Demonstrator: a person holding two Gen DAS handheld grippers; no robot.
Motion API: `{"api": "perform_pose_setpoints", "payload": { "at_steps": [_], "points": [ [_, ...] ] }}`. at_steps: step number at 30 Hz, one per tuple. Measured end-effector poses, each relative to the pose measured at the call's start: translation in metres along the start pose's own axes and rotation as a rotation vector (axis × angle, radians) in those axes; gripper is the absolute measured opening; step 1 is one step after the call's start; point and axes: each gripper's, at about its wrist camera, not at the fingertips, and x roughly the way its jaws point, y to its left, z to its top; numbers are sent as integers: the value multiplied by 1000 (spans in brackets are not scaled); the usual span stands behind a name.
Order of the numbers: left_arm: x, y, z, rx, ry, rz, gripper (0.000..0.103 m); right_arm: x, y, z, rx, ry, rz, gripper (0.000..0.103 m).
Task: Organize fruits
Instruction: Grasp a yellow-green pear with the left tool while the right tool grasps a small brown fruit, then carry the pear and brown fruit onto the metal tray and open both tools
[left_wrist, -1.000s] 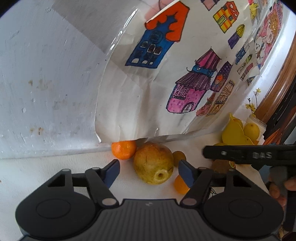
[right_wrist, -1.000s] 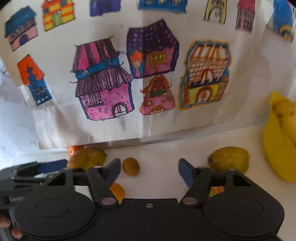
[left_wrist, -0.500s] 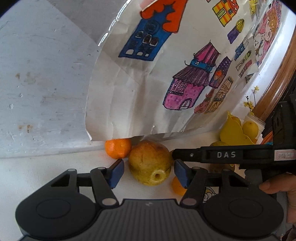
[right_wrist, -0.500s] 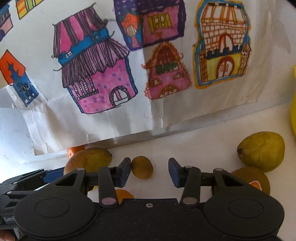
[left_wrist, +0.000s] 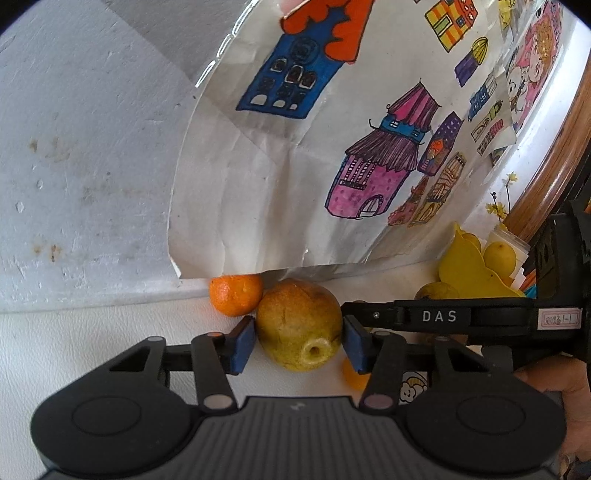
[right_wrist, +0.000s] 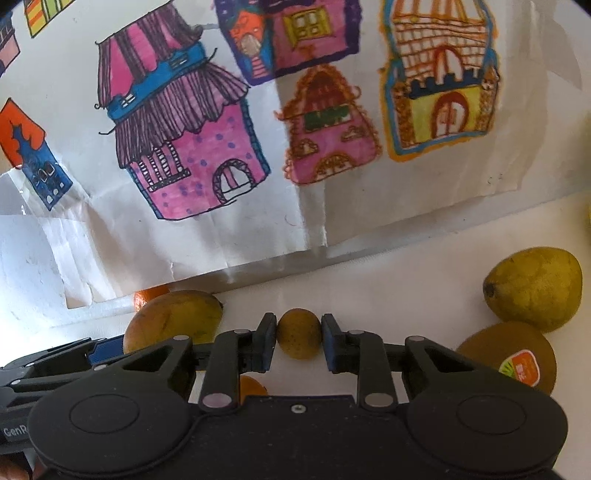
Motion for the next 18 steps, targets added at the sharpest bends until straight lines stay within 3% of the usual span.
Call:
{"api": "perform_pose_setpoints", "payload": {
  "at_steps": [11, 18],
  "points": [
    [-3, -6, -4, 36, 1, 8, 54, -17, -2, -12, 35, 6, -2, 28],
    [-20, -5, -13, 48, 19, -6, 54, -54, 5, -25, 31, -2, -20, 28]
  ]
}}
